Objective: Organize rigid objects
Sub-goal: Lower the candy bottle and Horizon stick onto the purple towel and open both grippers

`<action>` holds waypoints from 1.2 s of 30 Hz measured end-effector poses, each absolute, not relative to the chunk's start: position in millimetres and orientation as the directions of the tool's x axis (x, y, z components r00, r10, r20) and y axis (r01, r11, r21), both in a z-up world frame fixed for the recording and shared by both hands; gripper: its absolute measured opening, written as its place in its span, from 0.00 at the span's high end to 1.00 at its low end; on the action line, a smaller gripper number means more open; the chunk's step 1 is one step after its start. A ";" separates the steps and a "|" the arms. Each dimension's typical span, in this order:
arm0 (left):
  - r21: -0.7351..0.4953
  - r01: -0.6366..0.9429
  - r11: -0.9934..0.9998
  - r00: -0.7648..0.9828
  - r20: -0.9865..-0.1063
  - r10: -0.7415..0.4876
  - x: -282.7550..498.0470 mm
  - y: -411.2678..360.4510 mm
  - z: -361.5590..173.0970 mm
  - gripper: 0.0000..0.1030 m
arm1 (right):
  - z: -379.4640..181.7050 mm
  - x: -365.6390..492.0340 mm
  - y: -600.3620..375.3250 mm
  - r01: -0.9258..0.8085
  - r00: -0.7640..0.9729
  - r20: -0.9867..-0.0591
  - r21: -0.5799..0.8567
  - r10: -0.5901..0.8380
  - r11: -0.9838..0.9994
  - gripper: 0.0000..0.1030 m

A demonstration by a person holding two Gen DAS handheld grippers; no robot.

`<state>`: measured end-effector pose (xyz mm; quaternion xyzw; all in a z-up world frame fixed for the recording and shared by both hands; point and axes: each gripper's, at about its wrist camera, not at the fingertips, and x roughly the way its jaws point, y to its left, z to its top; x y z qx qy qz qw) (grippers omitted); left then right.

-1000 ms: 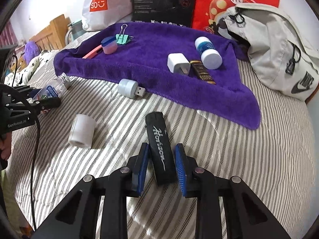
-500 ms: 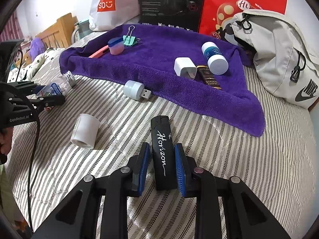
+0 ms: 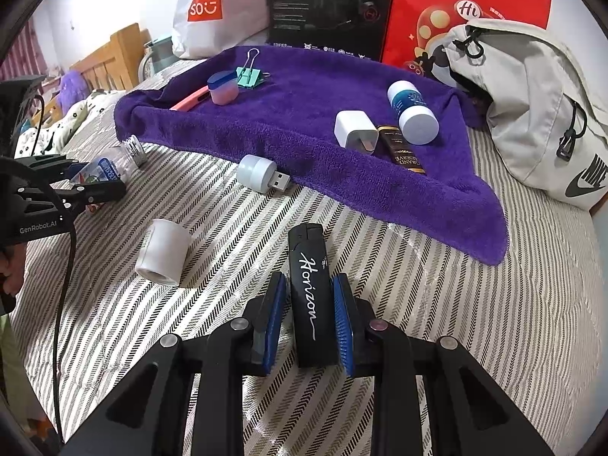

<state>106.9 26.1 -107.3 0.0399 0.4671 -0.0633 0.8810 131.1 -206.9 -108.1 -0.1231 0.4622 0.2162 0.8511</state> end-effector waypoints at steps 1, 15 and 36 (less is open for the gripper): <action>0.012 0.149 0.989 0.555 -0.828 -0.074 106.8 25.8 -107.2 0.62 | -108.2 131.0 -207.1 -0.484 0.478 -0.840 -0.007 0.257 0.875 0.75; -0.002 0.140 0.990 0.544 -0.835 -0.079 105.9 27.7 -106.2 0.62 | -106.7 124.9 -222.3 -0.462 0.467 -0.837 0.044 0.286 0.886 0.79; -0.117 0.096 0.988 0.539 -0.829 -0.150 102.6 43.1 -79.8 0.62 | -100.4 123.9 -245.6 -0.462 0.426 -0.849 0.094 0.314 0.882 0.79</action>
